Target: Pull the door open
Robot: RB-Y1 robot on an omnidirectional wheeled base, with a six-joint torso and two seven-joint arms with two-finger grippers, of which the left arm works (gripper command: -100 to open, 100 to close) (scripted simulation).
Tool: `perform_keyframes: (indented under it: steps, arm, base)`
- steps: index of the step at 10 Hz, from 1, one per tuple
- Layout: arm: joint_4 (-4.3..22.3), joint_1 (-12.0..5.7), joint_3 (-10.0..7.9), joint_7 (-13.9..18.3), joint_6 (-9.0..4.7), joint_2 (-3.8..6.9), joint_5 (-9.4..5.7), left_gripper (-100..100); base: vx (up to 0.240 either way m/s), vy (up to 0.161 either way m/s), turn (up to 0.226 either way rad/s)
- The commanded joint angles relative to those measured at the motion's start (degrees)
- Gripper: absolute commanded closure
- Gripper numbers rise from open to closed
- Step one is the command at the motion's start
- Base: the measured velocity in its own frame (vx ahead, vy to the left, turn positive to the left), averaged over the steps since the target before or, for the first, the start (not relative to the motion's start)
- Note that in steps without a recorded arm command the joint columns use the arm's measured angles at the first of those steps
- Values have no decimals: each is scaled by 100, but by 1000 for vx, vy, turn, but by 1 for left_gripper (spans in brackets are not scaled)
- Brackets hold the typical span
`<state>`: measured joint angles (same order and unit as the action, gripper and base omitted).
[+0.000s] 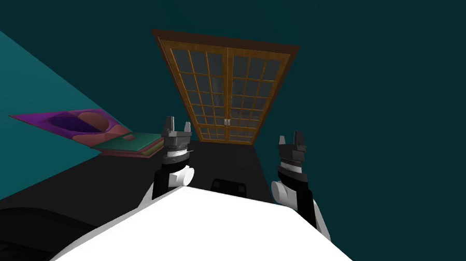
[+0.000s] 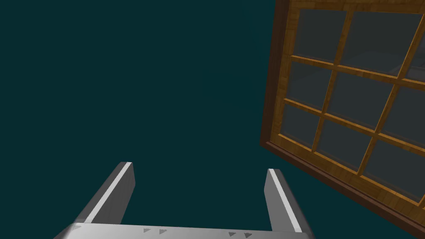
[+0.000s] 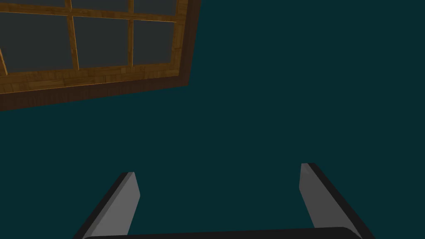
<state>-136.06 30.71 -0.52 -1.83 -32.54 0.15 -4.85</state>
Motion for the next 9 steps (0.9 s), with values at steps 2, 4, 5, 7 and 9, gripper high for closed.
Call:
perform_keyframes:
  steps: [2,4,5,7,9]
  arm:
    - [318,-101,-19,-238,-55,71,57,-100]
    - [601,-191,-37,-450,-104,127,108,-100]
    - [692,-221,-42,-518,-119,143,124,-100]
    - [875,-279,-54,-655,-151,176,157,-100]
    - [1189,-380,-73,-891,-205,226,213,-100]
  base:
    - [127,-4,26]
    - [192,-20,24]
    - [141,-5,17]
    - [114,-10,15]
    - [126,-9,31]
